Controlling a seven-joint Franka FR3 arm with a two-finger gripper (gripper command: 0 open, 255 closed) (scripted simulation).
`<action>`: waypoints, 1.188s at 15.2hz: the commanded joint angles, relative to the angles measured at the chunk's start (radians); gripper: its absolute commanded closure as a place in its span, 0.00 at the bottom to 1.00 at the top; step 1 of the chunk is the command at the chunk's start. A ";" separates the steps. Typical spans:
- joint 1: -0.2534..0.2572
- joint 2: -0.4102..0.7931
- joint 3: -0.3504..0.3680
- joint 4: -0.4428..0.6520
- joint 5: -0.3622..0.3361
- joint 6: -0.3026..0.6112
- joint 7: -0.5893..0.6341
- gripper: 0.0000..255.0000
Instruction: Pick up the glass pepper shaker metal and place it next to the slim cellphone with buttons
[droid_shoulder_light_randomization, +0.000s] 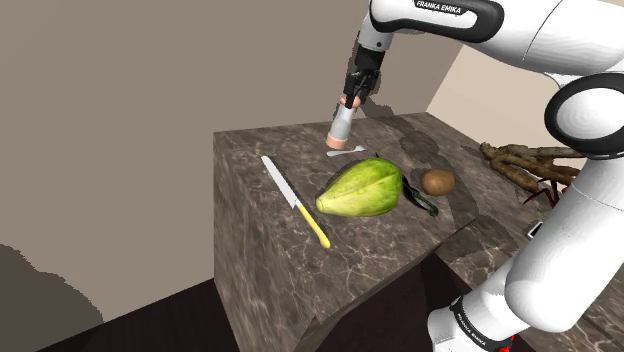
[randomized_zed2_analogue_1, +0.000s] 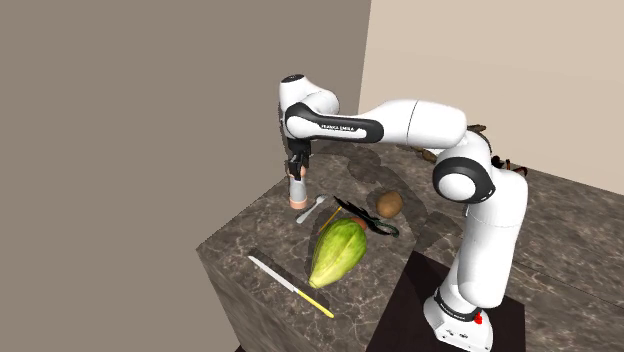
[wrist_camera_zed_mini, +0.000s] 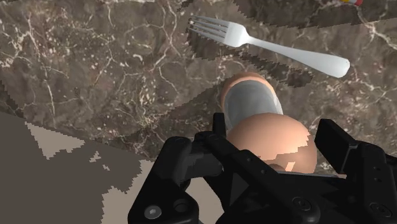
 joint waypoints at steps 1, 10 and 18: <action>0.000 0.001 0.000 -0.001 0.000 0.000 0.000 1.00; 0.001 0.032 0.000 0.152 0.000 -0.122 -0.004 1.00; -0.005 0.032 -0.003 0.254 0.000 -0.223 -0.017 1.00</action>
